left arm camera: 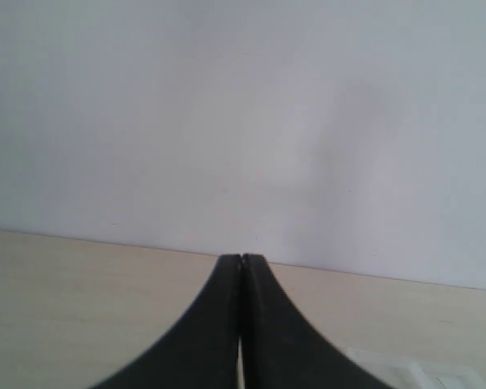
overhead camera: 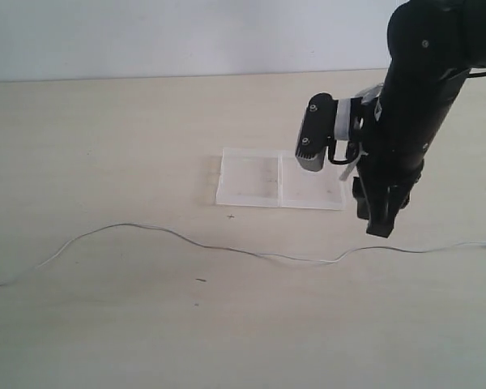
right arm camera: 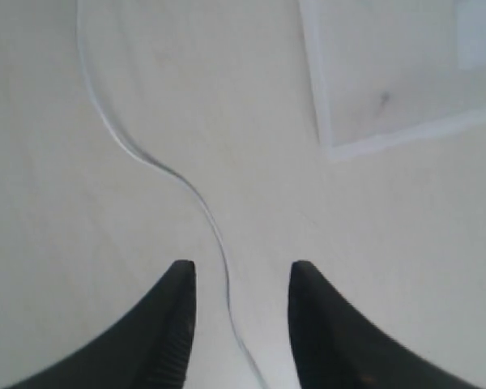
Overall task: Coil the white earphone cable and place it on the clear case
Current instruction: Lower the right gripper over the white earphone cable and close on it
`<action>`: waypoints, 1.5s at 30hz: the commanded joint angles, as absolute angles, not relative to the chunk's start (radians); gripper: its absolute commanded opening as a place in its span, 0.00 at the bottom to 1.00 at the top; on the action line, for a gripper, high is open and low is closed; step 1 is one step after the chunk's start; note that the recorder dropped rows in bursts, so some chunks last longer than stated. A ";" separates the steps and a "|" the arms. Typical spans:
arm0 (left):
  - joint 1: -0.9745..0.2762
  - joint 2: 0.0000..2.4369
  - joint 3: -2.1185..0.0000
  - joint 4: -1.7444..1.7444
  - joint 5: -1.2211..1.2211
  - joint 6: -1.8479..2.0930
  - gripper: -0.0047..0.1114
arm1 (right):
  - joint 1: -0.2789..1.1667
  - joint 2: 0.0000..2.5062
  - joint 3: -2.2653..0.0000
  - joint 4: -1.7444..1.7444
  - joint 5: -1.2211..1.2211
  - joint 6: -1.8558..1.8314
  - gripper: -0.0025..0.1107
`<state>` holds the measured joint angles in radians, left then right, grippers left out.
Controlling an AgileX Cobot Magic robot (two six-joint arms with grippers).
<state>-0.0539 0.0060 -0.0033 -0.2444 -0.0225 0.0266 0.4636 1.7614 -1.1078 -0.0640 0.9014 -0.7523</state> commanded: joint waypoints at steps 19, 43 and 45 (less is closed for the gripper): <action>-0.053 0.000 0.000 -0.250 -0.030 0.026 0.04 | 0.477 1.885 -1.102 0.201 0.826 -1.081 0.43; -0.053 0.000 0.000 -0.250 -0.030 0.026 0.04 | 0.565 1.995 -1.102 0.005 0.771 -0.911 0.48; -0.053 0.000 0.000 -0.250 -0.030 0.026 0.04 | 0.565 2.005 -1.102 0.005 0.752 -0.911 0.48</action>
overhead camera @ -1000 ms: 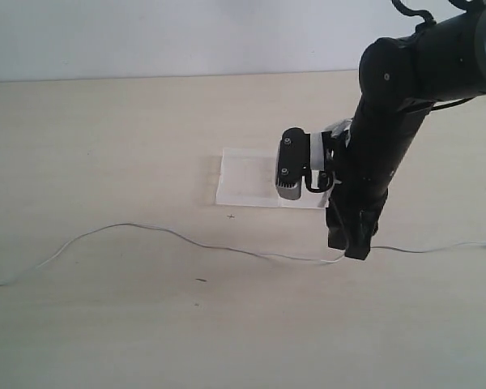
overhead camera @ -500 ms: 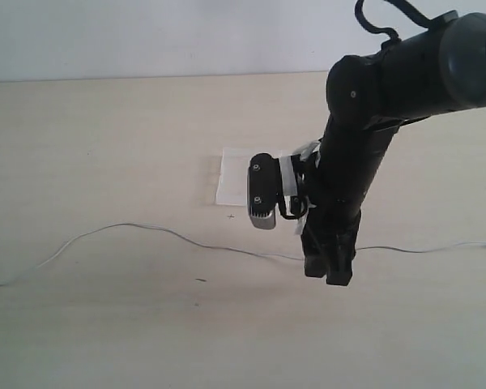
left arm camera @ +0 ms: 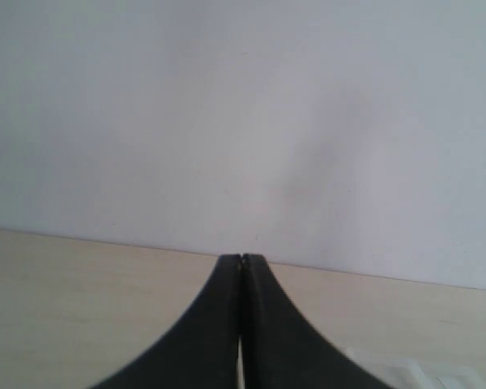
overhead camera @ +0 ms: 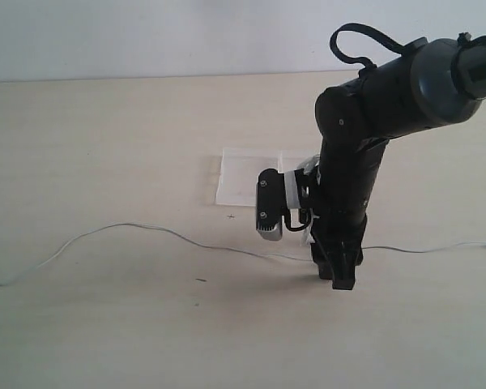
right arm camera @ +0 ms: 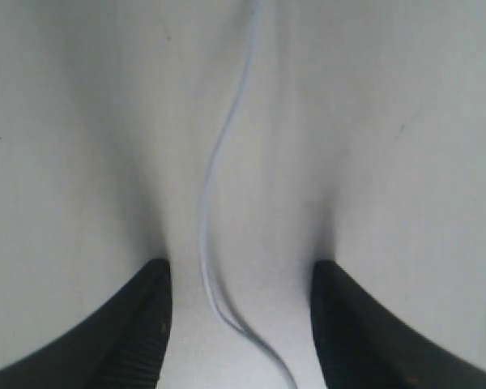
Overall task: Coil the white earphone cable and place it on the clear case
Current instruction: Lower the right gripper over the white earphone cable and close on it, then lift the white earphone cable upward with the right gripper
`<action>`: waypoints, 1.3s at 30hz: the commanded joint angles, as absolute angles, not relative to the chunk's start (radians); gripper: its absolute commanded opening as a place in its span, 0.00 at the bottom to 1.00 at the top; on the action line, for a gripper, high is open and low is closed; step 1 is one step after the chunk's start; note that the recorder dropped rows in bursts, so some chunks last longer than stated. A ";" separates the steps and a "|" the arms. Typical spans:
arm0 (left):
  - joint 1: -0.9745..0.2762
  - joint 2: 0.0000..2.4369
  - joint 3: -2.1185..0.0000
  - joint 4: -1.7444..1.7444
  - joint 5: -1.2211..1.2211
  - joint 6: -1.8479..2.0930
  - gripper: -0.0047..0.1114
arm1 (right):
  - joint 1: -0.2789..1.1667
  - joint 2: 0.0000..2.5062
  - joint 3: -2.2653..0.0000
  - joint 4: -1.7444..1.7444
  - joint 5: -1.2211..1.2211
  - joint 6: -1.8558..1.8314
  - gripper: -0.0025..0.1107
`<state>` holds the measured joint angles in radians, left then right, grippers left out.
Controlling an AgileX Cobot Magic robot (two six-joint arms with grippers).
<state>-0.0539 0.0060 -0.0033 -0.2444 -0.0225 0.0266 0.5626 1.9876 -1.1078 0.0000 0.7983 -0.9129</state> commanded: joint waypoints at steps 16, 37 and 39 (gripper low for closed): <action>-0.053 0.000 0.000 -0.250 -0.030 0.026 0.04 | 0.565 2.026 -1.102 0.076 0.705 -0.913 0.37; -0.053 0.000 0.000 -0.250 -0.030 0.026 0.04 | 0.565 1.565 -1.502 -0.023 1.221 -0.665 0.02; -0.053 0.000 0.000 -0.250 -0.030 0.026 0.04 | 0.565 1.536 -1.566 -0.023 1.221 -0.619 0.02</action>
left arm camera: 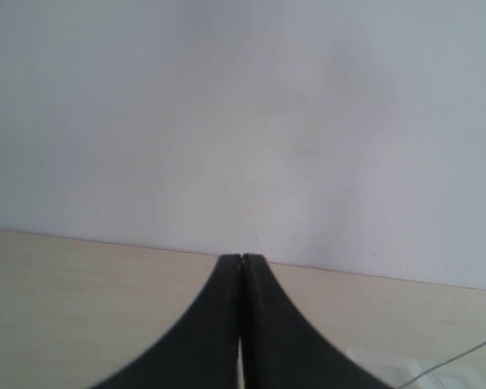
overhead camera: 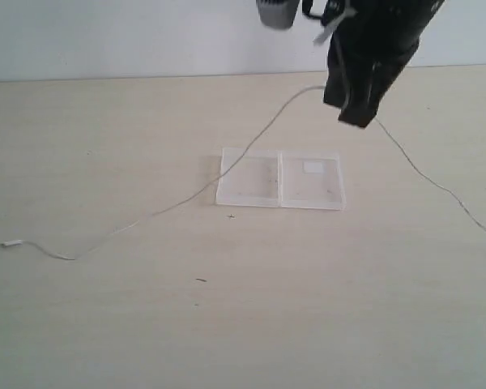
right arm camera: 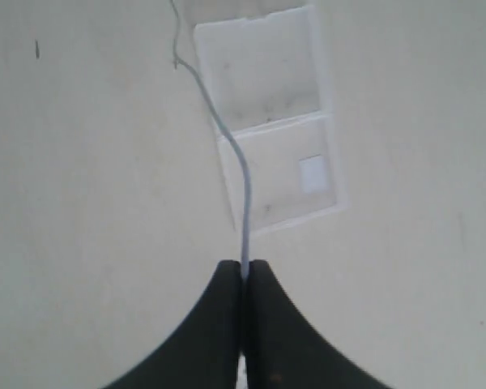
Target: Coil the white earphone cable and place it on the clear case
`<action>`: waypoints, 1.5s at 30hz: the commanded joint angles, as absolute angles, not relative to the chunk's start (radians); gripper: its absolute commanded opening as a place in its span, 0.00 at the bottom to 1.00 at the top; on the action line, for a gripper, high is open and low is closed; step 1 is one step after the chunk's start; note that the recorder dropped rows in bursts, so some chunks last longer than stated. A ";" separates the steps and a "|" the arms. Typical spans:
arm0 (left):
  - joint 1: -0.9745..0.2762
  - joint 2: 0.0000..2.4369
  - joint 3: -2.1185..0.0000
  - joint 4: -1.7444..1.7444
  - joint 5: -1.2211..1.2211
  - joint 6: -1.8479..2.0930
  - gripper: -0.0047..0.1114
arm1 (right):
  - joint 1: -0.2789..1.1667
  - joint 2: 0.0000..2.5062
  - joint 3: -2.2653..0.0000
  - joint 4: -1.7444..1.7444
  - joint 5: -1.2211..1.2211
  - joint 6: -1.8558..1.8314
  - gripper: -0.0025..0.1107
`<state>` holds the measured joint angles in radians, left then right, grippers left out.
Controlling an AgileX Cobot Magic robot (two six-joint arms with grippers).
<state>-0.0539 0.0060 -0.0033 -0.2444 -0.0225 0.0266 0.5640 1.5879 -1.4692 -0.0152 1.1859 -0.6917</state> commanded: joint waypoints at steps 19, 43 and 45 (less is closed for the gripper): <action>-0.053 0.000 0.000 -0.250 -0.030 0.026 0.04 | 0.565 1.246 -1.688 -0.057 0.792 -0.205 0.02; -0.053 0.000 0.000 -0.250 -0.030 0.026 0.04 | 0.563 1.150 -1.365 -0.043 0.317 -0.102 0.02; -0.053 0.000 0.000 -0.250 -0.030 0.026 0.04 | 0.563 1.131 -1.287 -0.038 0.224 -0.099 0.02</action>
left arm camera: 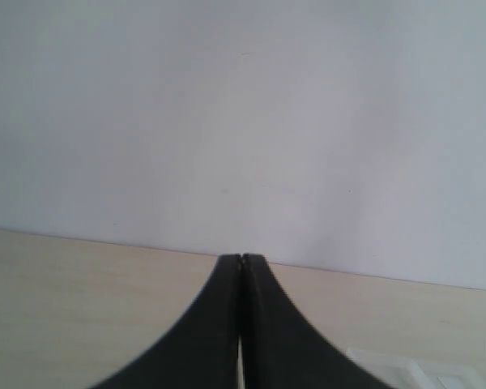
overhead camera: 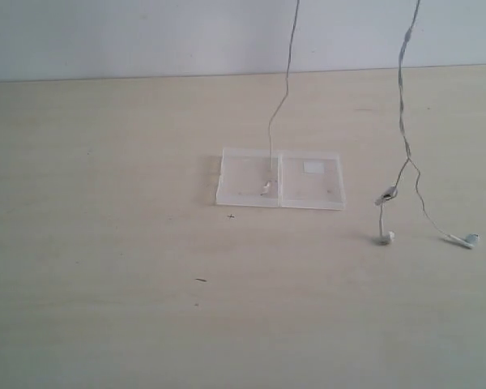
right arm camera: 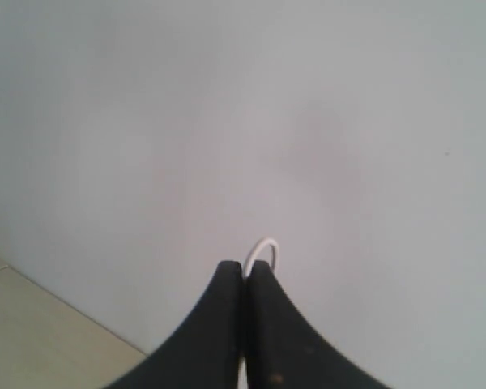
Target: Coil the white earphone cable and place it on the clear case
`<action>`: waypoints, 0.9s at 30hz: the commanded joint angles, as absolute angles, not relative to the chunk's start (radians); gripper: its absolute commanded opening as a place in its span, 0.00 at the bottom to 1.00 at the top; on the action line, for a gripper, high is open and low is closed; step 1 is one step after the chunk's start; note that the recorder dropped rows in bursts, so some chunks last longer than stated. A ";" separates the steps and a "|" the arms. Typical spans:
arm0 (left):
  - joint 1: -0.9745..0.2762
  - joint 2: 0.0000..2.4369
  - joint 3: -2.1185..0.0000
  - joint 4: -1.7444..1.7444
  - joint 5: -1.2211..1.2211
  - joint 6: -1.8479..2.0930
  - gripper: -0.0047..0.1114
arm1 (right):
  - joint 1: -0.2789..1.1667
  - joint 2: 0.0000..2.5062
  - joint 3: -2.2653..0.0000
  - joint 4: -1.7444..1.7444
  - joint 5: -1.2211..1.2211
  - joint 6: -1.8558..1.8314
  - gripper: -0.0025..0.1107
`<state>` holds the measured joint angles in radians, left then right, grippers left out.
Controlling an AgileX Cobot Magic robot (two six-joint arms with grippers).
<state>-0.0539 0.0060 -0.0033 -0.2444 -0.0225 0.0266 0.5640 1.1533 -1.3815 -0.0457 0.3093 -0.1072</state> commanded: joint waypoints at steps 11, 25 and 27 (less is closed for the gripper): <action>-0.053 0.000 0.000 -0.250 -0.030 0.026 0.04 | 0.563 1.081 -1.063 0.029 -0.057 -0.091 0.02; -0.053 0.000 0.000 -0.250 -0.051 0.017 0.04 | 0.563 1.061 -1.063 0.017 0.031 -0.112 0.02; -0.053 0.000 0.000 -0.250 -0.044 0.017 0.04 | 0.563 1.061 -1.063 0.015 0.034 -0.114 0.02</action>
